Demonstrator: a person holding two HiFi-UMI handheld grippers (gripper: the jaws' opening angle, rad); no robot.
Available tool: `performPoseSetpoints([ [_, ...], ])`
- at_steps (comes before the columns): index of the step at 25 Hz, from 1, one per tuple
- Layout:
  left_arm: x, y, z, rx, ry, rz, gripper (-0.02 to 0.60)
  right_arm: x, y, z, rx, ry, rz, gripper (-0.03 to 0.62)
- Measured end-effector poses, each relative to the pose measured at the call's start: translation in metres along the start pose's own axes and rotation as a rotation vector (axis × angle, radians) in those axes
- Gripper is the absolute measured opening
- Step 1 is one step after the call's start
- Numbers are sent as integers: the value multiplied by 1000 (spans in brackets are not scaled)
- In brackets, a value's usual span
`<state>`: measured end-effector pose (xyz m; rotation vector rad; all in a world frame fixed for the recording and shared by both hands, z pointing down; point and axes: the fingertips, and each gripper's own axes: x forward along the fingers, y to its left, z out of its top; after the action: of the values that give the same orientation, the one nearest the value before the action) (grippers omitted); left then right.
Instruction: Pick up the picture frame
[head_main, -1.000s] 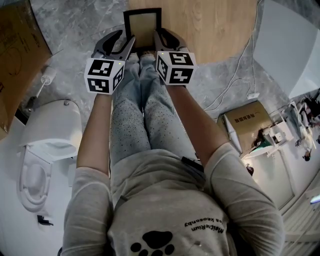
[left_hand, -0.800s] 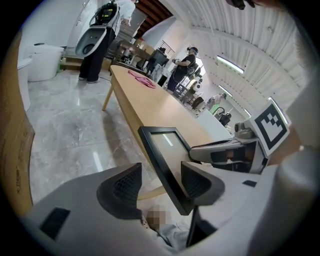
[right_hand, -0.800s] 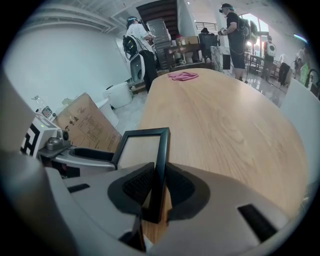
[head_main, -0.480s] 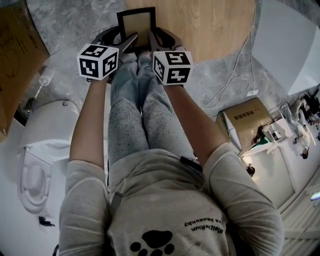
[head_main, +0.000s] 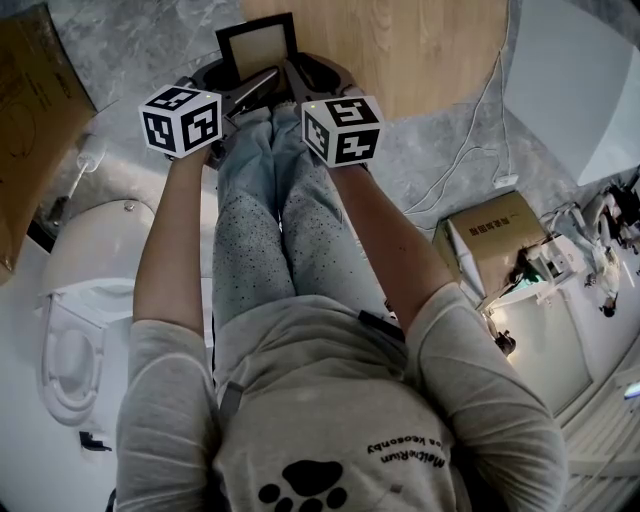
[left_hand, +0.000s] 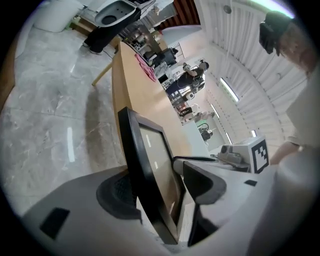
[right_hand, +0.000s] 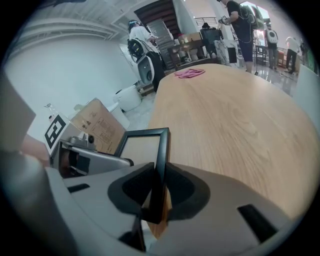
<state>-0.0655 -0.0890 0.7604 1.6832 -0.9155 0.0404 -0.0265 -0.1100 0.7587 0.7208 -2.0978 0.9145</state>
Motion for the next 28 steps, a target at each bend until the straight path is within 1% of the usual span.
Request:
performPoseSetpoints([
  [3,-3,-16,2,-15,-5,-71,270,-3,0,0,17,-1,32,75],
  [5,-3,-23,1,-23,4,-94,270,-3,1,-1,21,1,52,74],
  [6,-2,-24,2,-28,6,-95,253,-3,1,-1,26,3,63,74],
  [8,0,-28,2,-31,12,-88,176,-3,2,-2,41,11,93,71],
  [11,3,-30,-1,-17,34,-39,135,-5,5,-5,45,26,116,71],
  [12,3,-28,-2,-15,42,-12,78,-6,5,-6,38,31,118,71],
  [13,3,-27,-3,-13,52,14,52,-7,5,-7,28,37,118,72],
  [16,5,-28,-6,-25,81,67,40,-10,4,-10,15,58,109,72],
  [18,5,-31,-7,-50,83,96,25,-14,3,-12,8,70,93,81],
  [20,4,-36,-7,-56,86,127,18,-19,3,-12,-1,85,75,81],
  [24,5,-50,-6,9,114,198,15,-32,0,-6,-6,83,45,72],
  [28,-2,-54,-2,25,117,243,15,-44,1,6,-2,63,19,67],
])
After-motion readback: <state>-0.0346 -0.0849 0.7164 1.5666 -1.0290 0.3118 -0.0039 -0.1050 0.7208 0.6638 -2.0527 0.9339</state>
